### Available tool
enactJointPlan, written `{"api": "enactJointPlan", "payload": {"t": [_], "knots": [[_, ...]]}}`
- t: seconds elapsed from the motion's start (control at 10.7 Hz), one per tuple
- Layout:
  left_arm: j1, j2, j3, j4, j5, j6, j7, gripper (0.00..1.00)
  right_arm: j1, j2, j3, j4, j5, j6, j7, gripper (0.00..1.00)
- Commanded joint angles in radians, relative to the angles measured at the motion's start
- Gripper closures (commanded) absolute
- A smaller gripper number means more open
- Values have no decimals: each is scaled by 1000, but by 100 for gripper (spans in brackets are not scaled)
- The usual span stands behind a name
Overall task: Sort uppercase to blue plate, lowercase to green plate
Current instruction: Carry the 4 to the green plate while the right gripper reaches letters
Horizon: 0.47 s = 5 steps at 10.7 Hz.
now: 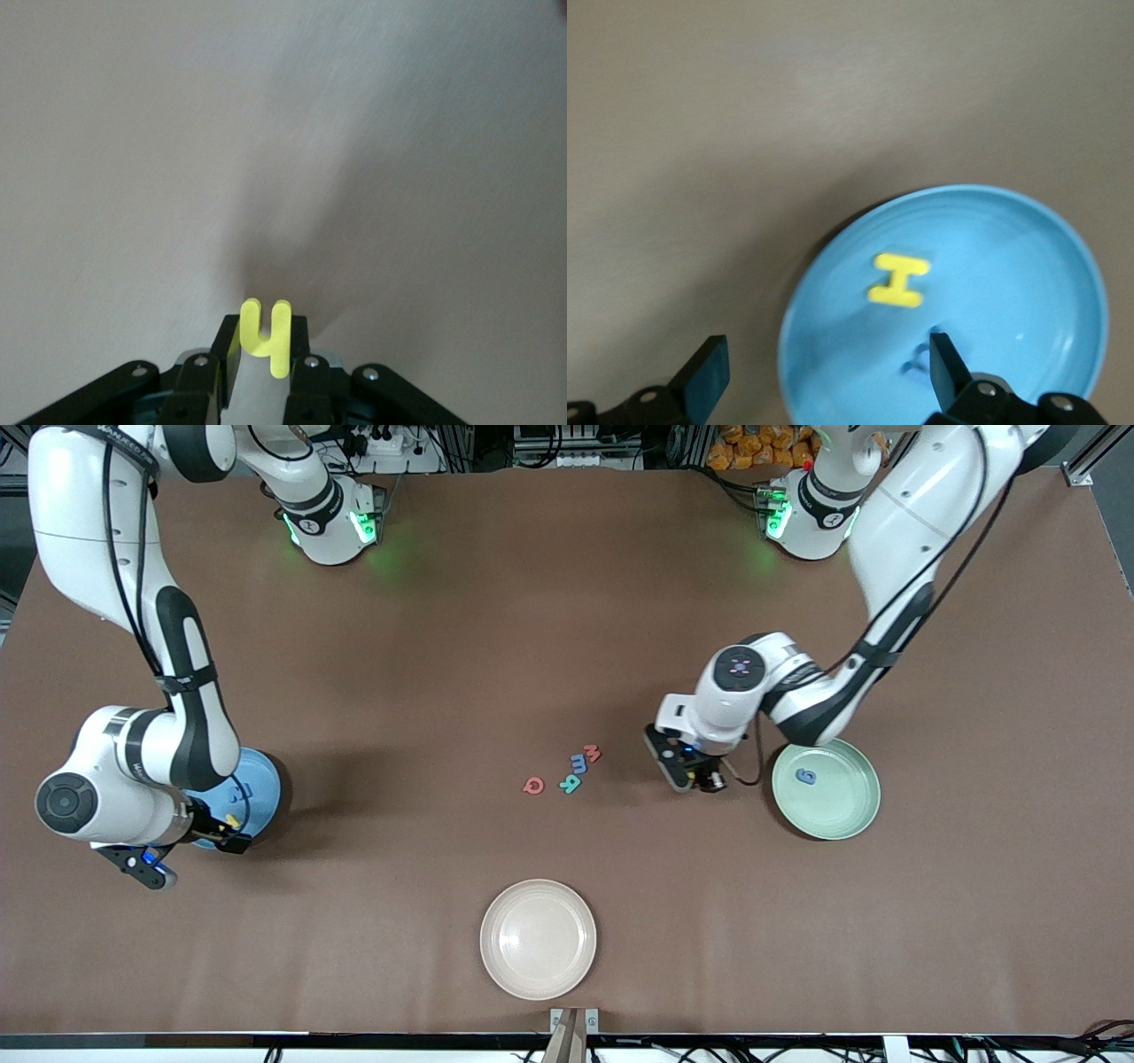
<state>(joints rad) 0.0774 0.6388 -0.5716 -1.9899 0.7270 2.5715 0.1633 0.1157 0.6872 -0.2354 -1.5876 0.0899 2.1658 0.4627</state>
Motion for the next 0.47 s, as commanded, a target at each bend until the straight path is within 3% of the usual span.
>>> {"api": "enactJointPlan", "payload": {"t": [0.0, 0.37], "knots": [[132, -59, -88, -81, 29, -1, 57, 97, 22, -15, -1, -6, 31, 17, 46, 0], [240, -116, -120, -145, 29, -1, 152, 97, 90, 2, -1, -5, 31, 60, 163, 0]]}}
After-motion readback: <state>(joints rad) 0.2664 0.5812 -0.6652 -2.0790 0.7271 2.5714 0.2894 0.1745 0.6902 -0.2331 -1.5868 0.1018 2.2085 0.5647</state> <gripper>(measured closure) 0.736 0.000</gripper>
